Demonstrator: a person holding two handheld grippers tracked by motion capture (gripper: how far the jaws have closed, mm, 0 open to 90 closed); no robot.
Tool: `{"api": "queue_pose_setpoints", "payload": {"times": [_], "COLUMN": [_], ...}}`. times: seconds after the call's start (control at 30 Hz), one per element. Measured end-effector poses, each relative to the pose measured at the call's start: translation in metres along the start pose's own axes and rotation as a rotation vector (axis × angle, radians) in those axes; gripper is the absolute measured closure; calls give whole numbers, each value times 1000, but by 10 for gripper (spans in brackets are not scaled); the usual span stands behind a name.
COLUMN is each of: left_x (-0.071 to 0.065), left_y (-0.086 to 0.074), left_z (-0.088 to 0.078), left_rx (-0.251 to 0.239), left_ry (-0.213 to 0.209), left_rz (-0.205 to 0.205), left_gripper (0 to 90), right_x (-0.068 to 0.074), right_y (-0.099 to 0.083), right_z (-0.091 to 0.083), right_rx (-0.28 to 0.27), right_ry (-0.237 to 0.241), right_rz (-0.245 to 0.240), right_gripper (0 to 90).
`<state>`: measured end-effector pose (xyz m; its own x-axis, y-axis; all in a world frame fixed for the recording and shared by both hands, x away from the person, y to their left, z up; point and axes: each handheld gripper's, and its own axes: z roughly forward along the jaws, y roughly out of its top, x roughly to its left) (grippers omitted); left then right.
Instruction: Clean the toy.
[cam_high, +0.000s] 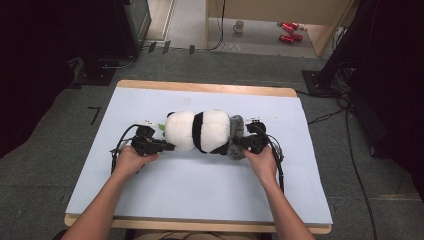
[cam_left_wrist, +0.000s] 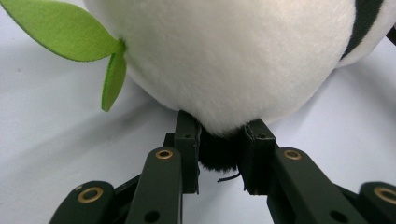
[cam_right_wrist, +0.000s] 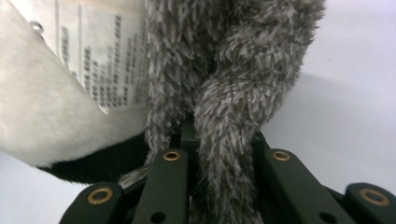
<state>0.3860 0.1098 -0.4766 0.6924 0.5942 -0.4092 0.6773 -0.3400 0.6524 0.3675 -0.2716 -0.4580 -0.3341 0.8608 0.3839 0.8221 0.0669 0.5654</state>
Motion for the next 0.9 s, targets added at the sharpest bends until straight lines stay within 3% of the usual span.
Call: {"api": "queue_pose_setpoints", "payload": {"times": [0.17, 0.5, 0.6, 0.7, 0.9], "left_x": [0, 0, 0, 0, -2], "left_y": [1, 2, 1, 1, -2], "left_z": [-1, 0, 1, 1, 2], "left_rx": [7, 0, -1, -3, -16], "left_ry": [-3, -4, -5, -3, 4], "left_rz": [9, 3, 0, 1, -8], "left_gripper": [724, 724, 723, 722, 721], "right_x": [-10, -20, -15, -5, 14], "right_y": [1, 16, 21, 28, 36], "right_z": [-11, -56, -66, -72, -66], "right_rx": [-20, -172, -208, -225, -231], "right_ry": [-8, 7, 27, 35, 57], "right_rz": [24, 52, 44, 6, -50], "right_gripper": [781, 781, 780, 780, 779]}}
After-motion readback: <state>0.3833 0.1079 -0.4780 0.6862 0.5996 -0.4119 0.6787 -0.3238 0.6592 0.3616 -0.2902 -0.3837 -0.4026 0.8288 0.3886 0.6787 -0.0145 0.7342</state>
